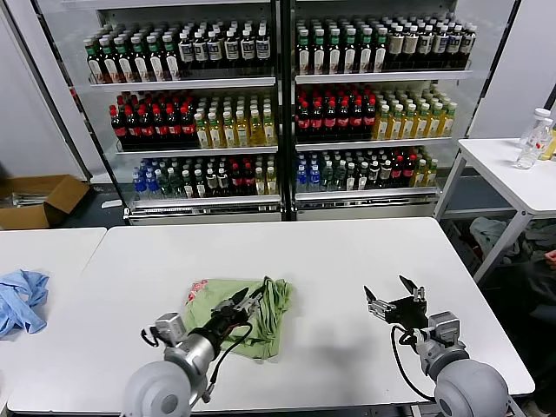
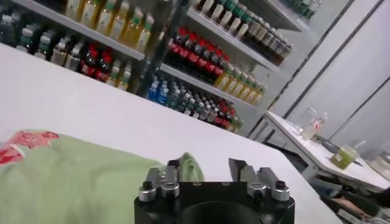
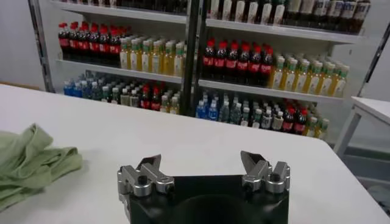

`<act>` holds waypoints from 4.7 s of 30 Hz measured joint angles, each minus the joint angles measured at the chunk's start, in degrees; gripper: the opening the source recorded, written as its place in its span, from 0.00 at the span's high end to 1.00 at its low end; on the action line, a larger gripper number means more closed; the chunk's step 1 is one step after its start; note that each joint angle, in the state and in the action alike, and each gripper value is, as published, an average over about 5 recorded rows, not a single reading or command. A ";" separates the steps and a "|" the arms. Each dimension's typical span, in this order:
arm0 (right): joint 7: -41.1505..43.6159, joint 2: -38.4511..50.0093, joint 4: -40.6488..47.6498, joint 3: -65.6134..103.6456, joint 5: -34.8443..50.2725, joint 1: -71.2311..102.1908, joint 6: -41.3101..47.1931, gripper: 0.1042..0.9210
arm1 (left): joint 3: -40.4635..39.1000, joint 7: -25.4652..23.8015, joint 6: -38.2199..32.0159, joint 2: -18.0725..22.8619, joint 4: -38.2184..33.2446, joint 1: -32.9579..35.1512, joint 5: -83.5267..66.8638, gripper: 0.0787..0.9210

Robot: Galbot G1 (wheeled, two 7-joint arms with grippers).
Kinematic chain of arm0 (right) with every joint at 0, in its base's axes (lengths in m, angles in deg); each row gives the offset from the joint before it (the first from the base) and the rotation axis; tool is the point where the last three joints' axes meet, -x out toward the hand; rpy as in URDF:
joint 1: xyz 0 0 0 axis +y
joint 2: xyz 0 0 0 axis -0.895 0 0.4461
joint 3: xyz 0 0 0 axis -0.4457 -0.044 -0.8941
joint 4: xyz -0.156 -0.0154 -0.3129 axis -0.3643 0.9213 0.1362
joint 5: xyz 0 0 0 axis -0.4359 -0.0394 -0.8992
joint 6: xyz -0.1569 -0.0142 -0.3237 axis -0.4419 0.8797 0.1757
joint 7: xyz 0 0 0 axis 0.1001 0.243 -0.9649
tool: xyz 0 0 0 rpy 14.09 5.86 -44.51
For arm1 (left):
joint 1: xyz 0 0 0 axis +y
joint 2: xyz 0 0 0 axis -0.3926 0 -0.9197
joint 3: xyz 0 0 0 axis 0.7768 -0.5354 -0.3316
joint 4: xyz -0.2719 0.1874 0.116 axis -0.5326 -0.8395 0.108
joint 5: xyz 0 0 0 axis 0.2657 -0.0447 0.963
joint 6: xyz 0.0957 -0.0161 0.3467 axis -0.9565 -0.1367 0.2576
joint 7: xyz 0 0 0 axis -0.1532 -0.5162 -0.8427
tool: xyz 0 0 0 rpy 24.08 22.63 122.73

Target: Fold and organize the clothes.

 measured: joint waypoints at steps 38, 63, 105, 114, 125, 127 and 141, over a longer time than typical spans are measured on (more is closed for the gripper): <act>-0.13 -1.25 -2.06 2.24 -0.67 3.34 -0.26 0.12 | 10.82 -7.16 1.86 -2.71 18.77 -2.70 -9.62 0.51; 0.29 -3.56 -1.24 1.86 -1.28 2.30 -1.62 0.12 | 24.44 -10.91 1.47 -3.56 19.90 -1.44 -23.97 0.97; 0.55 -9.26 -0.92 -0.39 -5.02 -0.45 -2.99 0.12 | -11.19 -1.73 -8.54 8.80 18.34 -12.51 17.63 0.76; -2.61 -11.83 4.20 -10.18 -1.15 -8.88 -1.69 0.12 | -11.09 -3.05 -16.00 7.45 13.82 -8.57 23.52 0.45; -7.43 -17.42 16.29 -24.06 6.81 -22.17 0.48 0.12 | -2.33 -2.92 -26.15 4.49 7.94 2.03 29.80 0.13; -8.20 -18.50 18.68 -25.74 7.92 -23.79 0.83 0.12 | -0.16 -2.76 -27.33 4.06 7.13 3.74 30.00 0.12; -13.94 -23.14 30.07 -31.63 11.89 -30.28 1.36 0.37 | 7.82 -2.46 -31.05 4.00 3.18 11.56 31.09 0.12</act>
